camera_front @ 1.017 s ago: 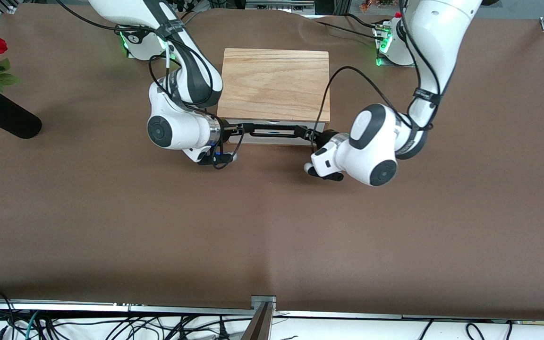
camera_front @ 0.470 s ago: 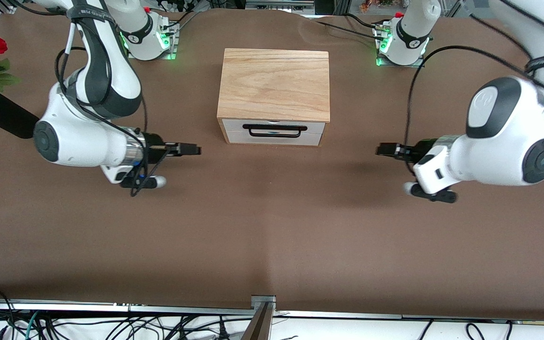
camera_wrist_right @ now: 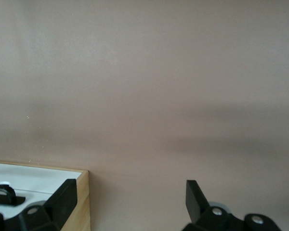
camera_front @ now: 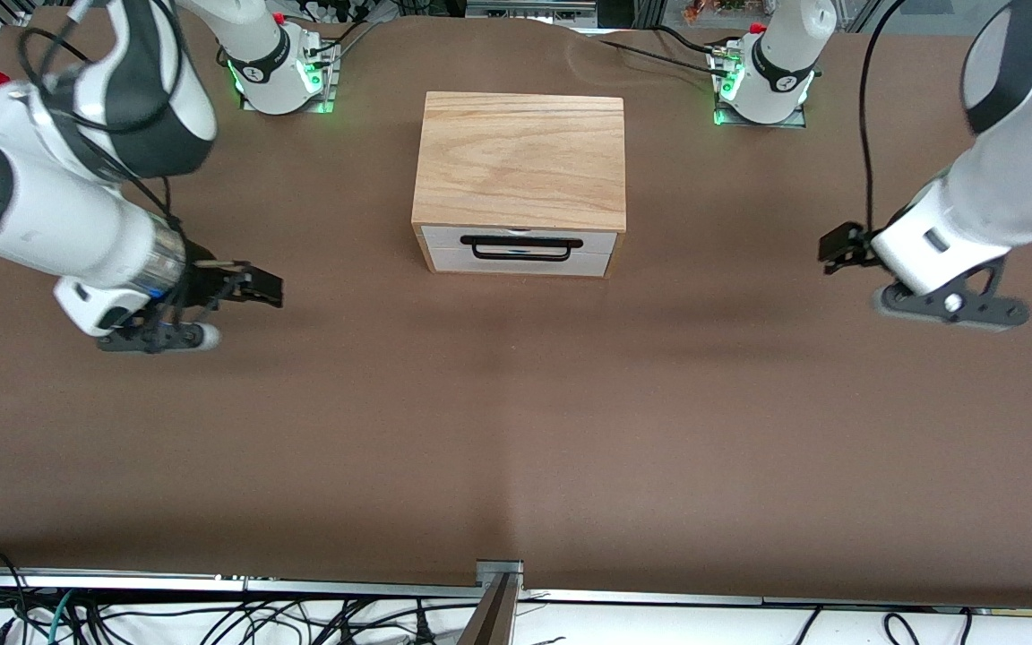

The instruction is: Close drawer with both arms simultaneously

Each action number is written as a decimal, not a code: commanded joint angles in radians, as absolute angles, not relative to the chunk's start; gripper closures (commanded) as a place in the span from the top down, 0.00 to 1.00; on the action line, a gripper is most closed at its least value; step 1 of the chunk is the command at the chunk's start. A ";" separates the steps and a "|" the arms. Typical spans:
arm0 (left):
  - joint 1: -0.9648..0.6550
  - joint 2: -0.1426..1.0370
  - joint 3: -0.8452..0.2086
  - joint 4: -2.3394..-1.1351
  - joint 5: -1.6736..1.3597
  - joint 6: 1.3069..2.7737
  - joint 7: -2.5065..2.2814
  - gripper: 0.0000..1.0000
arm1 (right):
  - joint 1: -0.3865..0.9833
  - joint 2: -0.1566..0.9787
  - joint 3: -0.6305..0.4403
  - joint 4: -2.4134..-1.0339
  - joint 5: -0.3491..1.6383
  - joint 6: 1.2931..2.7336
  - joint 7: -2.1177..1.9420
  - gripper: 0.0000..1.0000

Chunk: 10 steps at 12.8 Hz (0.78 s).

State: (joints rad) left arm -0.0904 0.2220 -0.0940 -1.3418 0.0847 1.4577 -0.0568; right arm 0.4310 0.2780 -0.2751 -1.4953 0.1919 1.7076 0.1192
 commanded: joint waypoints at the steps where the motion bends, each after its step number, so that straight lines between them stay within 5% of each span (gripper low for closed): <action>1: -0.028 0.005 -0.098 -1.675 0.036 1.676 -0.058 1.00 | 0.389 0.200 -0.276 -1.489 0.141 1.652 0.097 1.00; 4: 0.012 -0.018 -0.129 -1.717 0.002 1.694 -0.058 1.00 | 0.171 0.120 -0.102 -1.514 0.112 1.609 0.018 1.00; 7: 0.008 -0.003 -0.130 -1.695 0.002 1.678 -0.060 1.00 | 0.095 -0.019 -0.026 -1.636 0.046 1.609 0.026 1.00; 10: 0.011 0.002 -0.129 -1.678 0.006 1.678 -0.047 1.00 | 0.104 -0.003 -0.020 -1.612 -0.003 1.594 0.026 1.00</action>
